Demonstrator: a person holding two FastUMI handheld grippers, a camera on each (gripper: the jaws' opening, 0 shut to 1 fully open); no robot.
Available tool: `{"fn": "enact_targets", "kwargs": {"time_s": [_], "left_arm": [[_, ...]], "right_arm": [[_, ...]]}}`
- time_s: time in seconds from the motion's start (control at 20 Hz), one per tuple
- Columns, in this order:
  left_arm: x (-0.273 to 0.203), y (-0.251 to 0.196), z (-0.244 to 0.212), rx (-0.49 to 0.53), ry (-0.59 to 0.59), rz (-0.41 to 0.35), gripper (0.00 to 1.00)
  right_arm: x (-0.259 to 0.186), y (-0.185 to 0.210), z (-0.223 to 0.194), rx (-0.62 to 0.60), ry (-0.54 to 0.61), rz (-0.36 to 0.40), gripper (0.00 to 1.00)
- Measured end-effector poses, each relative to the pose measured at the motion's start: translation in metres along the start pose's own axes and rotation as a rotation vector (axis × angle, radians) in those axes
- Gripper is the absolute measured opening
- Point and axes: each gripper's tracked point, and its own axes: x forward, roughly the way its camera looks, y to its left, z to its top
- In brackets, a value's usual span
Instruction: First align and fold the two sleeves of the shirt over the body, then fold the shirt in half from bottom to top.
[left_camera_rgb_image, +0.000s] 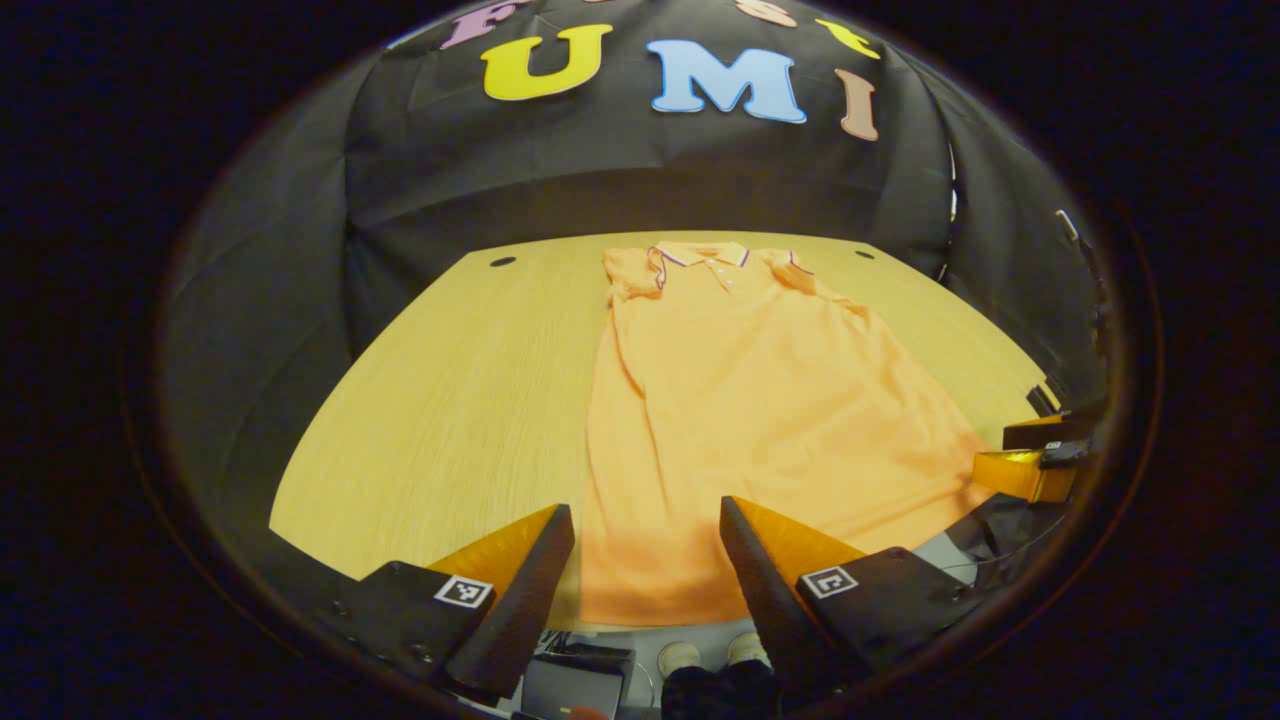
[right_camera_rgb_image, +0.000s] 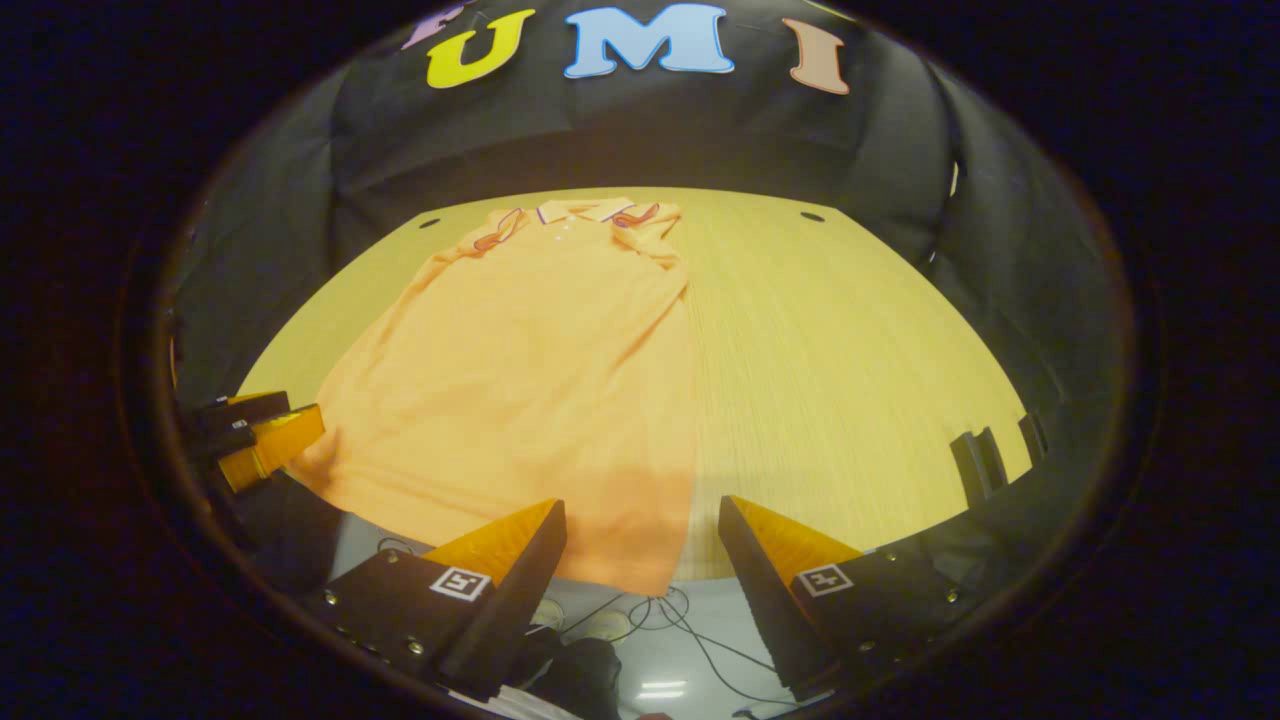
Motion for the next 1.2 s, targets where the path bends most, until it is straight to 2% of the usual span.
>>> {"fn": "enact_targets", "kwargs": {"time_s": [0.1, 0.15, 0.2, 0.3, 0.35, 0.6, 0.7, 0.8, 0.85, 0.9, 0.95, 1.0, 1.05, 1.1, 1.15, 1.2], "left_arm": [[0.002, 0.003, -0.012, -0.002, 0.025, -0.001, 1.0], [0.003, 0.004, -0.017, -0.001, 0.036, -0.002, 0.96], [0.004, 0.004, -0.02, -0.001, 0.044, -0.003, 1.0], [0.004, 0.002, -0.021, 0.001, 0.034, -0.01, 1.0], [0.004, 0.002, -0.022, 0.005, 0.036, -0.011, 0.95], [0.005, 0.001, -0.023, -0.001, 0.031, -0.006, 0.99], [0.004, -0.001, -0.024, -0.003, 0.033, -0.011, 0.97], [0.006, -0.006, -0.023, 0.006, 0.035, -0.017, 0.9], [0.007, -0.011, -0.022, 0.01, 0.038, -0.023, 0.83], [0.007, -0.015, -0.023, 0.02, 0.041, -0.031, 0.75], [0.007, -0.021, -0.023, 0.03, 0.046, -0.043, 0.61], [0.006, -0.025, -0.022, 0.033, 0.046, -0.054, 0.54], [0.006, -0.028, -0.023, 0.031, 0.045, -0.059, 0.38], [0.006, -0.028, -0.022, 0.03, 0.041, -0.052, 0.3], [0.006, -0.027, -0.023, 0.021, 0.043, -0.045, 0.15], [0.008, -0.028, -0.022, 0.013, 0.046, -0.041, 0.13]], "right_arm": [[0.0, 0.003, -0.008, 0.019, 0.028, 0.004, 0.95], [0.0, 0.004, -0.009, 0.019, 0.033, 0.001, 0.95], [0.002, 0.003, -0.008, 0.015, 0.023, -0.002, 0.96], [0.003, 0.003, -0.007, 0.006, 0.027, -0.009, 0.95], [0.001, 0.003, -0.009, 0.003, 0.032, -0.012, 0.95], [0.001, 0.005, -0.009, 0.008, 0.026, -0.016, 0.94], [0.001, 0.007, -0.009, 0.002, 0.03, -0.012, 0.84], [0.001, 0.008, -0.01, -0.002, 0.033, -0.005, 0.78], [0.0, 0.008, -0.009, -0.005, 0.033, -0.005, 0.55], [0.001, 0.008, -0.01, -0.015, 0.036, -0.004, 0.52], [0.001, 0.008, -0.009, -0.019, 0.037, 0.0, 0.52], [0.002, 0.01, -0.009, -0.013, 0.033, 0.01, 0.52], [0.002, 0.011, -0.009, 0.021, 0.027, 0.015, 0.26], [0.001, 0.011, -0.009, 0.03, 0.033, 0.023, 0.17], [0.002, 0.012, -0.007, 0.022, 0.032, 0.035, 0.2], [0.004, 0.008, -0.014, 0.019, 0.039, 0.032, 0.2]]}}
